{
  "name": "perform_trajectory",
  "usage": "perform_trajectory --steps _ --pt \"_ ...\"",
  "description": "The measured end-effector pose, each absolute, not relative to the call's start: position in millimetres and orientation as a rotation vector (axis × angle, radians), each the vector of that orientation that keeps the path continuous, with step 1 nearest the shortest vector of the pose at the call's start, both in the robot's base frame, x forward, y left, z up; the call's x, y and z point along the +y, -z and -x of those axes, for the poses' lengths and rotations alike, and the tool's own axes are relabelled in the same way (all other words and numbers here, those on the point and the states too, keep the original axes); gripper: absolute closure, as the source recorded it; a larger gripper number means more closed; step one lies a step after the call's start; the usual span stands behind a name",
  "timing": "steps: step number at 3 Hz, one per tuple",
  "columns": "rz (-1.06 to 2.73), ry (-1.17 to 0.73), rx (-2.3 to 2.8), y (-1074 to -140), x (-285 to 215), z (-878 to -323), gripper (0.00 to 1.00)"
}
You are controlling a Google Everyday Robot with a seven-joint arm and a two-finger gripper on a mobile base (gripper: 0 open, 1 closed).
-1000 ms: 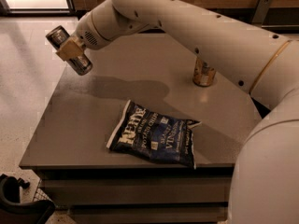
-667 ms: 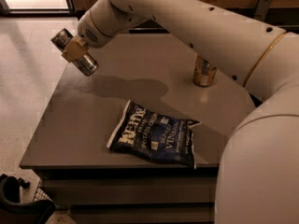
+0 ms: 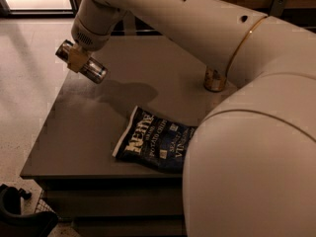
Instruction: Knock redbull can over
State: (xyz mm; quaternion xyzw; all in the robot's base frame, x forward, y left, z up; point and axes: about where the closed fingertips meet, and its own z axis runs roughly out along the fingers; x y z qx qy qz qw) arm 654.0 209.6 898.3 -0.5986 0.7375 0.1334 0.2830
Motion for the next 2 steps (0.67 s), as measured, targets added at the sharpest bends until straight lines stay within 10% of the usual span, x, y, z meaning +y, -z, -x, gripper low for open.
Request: perform_trajectory --steps 2 --pt "1.714 -0.221 2.123 -857.7 216.8 -652.2 1.0"
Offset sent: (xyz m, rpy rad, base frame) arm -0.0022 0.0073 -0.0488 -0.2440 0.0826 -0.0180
